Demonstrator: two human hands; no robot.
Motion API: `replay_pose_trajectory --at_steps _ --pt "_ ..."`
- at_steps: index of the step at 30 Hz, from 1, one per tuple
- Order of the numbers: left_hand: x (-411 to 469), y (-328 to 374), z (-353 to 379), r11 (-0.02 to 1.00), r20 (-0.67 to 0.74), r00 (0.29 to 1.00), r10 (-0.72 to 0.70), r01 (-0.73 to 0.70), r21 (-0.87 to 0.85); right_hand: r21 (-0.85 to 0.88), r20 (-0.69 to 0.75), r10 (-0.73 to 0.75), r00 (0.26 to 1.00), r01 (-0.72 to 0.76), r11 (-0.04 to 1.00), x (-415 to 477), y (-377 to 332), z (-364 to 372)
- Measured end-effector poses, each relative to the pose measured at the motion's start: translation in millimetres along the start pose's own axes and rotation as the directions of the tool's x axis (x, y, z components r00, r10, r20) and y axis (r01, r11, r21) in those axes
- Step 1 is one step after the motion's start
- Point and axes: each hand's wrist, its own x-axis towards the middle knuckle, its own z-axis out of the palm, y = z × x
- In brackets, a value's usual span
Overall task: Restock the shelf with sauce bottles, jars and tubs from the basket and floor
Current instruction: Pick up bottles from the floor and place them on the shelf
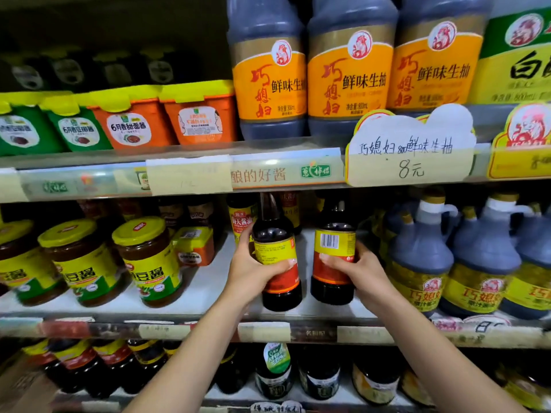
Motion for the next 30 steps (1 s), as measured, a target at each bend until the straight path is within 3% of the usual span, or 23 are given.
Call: replay_pose_trajectory --at_steps 7,12,21,30 --pt "16.3 -6.2 2.4 0.988 0.059 0.991 0.121 -0.126 0.086 -0.200 -0.052 -0.137 0.989 0.124 0.972 9.9 9.4 1.9" --pt "20.0 -27.7 1.3 0.983 0.095 0.984 0.150 -0.159 0.094 -0.280 -0.097 -0.160 0.982 0.128 0.952 11.2 26.9 2.3" --pt "23.9 -43.3 3.7 0.985 0.174 0.975 0.138 -0.153 0.074 -0.339 -0.107 -0.190 0.976 0.144 0.930 18.3 41.4 -1.9" --pt "18.2 -49.1 1.2 0.992 0.221 0.971 0.094 -0.110 0.063 -0.321 -0.029 -0.178 0.984 0.159 0.934 14.4 44.4 -4.9"
